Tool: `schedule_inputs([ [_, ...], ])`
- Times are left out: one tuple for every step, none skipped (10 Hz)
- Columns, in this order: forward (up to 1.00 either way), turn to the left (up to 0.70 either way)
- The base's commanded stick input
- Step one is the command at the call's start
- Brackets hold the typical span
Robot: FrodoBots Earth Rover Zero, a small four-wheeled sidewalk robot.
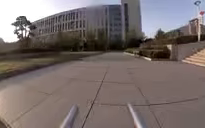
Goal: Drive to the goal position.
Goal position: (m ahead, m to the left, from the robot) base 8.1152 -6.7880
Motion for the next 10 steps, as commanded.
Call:
schedule_inputs([
  [0.45, 0.0],
  [0.45, 0.0],
  [0.45, 0.0],
  [0.52, 0.0],
  [0.7, 0.0],
  [0.7, 0.0],
  [0.7, 0.0],
  [0.7, 0.0],
  [0.7, 0.0],
  [0.7, 0.0],
])
